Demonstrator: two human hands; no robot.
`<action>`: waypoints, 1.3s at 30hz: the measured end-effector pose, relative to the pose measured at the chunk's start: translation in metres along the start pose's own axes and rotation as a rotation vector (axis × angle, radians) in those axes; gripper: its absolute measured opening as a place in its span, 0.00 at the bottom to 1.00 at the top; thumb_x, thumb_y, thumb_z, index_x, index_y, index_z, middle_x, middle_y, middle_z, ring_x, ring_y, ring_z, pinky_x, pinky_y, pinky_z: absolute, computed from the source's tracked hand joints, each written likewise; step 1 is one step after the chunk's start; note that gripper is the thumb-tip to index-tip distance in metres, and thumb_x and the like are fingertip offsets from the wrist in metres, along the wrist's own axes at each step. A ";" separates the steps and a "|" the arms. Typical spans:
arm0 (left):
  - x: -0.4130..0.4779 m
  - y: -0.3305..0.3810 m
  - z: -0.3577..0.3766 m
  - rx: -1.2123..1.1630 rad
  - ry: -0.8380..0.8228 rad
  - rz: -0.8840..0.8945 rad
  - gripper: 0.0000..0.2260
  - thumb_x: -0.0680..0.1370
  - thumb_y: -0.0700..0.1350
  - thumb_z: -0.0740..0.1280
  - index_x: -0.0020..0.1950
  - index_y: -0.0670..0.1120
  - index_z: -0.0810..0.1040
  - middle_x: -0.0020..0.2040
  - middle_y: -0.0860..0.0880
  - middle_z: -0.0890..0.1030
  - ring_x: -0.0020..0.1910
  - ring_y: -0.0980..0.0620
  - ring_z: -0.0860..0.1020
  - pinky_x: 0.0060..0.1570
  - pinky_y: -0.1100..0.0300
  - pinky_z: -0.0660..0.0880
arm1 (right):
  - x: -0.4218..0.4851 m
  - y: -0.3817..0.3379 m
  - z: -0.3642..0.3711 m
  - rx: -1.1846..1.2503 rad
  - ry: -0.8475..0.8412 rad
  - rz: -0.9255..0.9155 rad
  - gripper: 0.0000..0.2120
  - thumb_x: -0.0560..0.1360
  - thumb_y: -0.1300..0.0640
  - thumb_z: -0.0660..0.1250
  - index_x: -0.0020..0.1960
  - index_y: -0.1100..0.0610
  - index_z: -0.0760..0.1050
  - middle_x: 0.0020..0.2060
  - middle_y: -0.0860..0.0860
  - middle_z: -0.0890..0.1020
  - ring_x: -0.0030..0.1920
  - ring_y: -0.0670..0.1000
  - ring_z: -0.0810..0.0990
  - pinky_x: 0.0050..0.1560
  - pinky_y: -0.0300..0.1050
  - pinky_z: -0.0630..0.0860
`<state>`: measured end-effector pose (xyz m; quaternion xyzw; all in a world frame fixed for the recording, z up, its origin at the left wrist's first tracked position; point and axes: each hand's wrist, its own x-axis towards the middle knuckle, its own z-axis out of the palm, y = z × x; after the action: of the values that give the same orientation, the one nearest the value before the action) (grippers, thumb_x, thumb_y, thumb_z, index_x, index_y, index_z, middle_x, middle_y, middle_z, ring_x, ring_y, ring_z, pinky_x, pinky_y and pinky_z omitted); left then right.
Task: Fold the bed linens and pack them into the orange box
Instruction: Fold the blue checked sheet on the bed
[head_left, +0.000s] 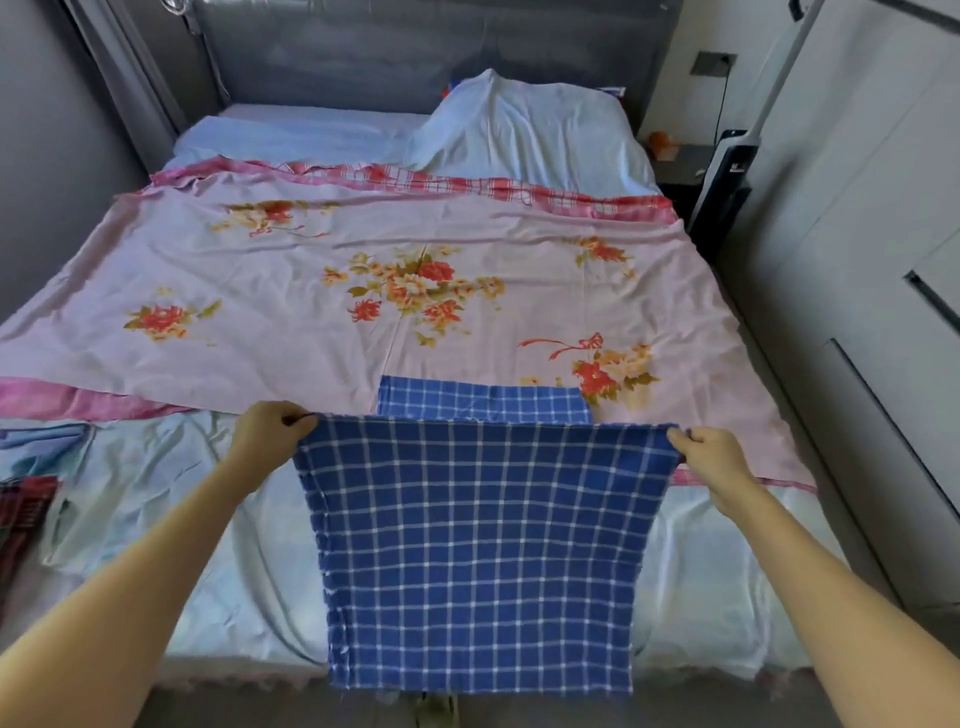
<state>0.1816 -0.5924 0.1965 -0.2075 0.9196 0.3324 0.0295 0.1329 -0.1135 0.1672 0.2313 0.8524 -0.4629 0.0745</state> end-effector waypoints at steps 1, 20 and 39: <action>0.019 0.003 0.010 -0.018 0.025 -0.004 0.09 0.78 0.40 0.65 0.49 0.35 0.82 0.46 0.38 0.82 0.45 0.39 0.77 0.42 0.56 0.68 | 0.014 -0.002 0.007 -0.018 0.031 -0.010 0.14 0.77 0.58 0.64 0.36 0.64 0.71 0.33 0.58 0.72 0.37 0.54 0.69 0.39 0.45 0.64; 0.297 -0.040 0.226 0.009 0.171 -0.101 0.10 0.79 0.39 0.62 0.54 0.34 0.79 0.51 0.34 0.80 0.51 0.36 0.76 0.43 0.54 0.68 | 0.290 0.047 0.172 -0.407 0.336 -0.009 0.09 0.80 0.56 0.58 0.43 0.58 0.69 0.40 0.55 0.73 0.41 0.56 0.71 0.40 0.45 0.65; 0.141 -0.127 0.264 -0.049 0.236 -0.324 0.21 0.76 0.53 0.65 0.63 0.42 0.69 0.50 0.45 0.76 0.50 0.44 0.75 0.53 0.50 0.71 | 0.142 0.149 0.166 -0.424 0.241 0.007 0.16 0.80 0.48 0.56 0.58 0.59 0.72 0.49 0.56 0.80 0.50 0.58 0.78 0.49 0.51 0.71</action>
<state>0.0812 -0.5664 -0.1121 -0.3909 0.8628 0.3191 -0.0305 0.0627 -0.1352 -0.0868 0.2669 0.9324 -0.2427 0.0207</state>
